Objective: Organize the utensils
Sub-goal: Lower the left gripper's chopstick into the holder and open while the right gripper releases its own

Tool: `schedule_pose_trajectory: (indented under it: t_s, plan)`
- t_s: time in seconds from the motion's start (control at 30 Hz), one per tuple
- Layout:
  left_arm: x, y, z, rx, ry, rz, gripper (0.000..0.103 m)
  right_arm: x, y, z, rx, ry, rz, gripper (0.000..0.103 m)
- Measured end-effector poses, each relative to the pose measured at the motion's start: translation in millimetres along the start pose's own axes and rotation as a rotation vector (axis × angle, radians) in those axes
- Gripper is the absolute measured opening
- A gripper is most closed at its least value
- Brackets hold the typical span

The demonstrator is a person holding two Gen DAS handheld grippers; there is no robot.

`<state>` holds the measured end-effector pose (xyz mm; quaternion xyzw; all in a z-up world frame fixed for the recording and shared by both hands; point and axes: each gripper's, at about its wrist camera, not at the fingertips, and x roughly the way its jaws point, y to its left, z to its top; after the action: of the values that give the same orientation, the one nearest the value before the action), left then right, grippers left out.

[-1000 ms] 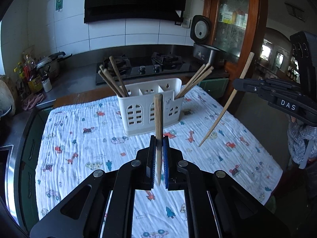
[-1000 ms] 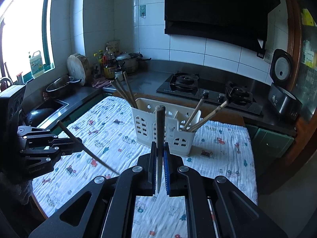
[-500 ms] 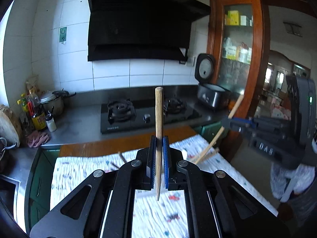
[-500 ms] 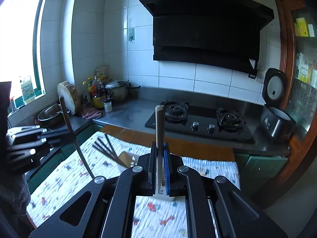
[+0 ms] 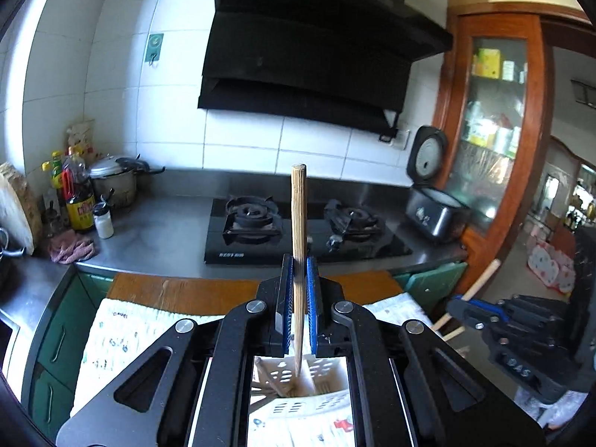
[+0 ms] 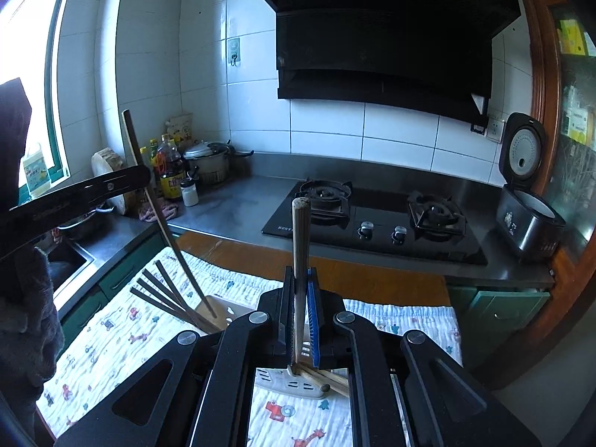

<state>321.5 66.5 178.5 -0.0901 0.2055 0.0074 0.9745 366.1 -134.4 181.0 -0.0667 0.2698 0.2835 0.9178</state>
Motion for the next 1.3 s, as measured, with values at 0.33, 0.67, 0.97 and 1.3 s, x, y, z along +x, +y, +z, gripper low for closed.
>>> schedule_pose_trajectory:
  t_s: [0.33, 0.67, 0.97, 1.3]
  plan:
    - [30, 8, -30, -0.005, 0.103, 0.005, 0.006, 21, 2, -17, -0.008, 0.052, 0.014, 0.007]
    - [45, 5, -51, 0.03, 0.17, 0.01, 0.006, 38, 3, -35, -0.007, 0.101, 0.01, 0.007]
    - [52, 5, -64, 0.037, 0.21, 0.009, 0.006, 43, -5, -43, 0.005, 0.121, 0.003, 0.007]
    - [49, 4, -67, 0.047, 0.218, 0.009, 0.006, 40, -7, -46, 0.01, 0.123, 0.0, 0.009]
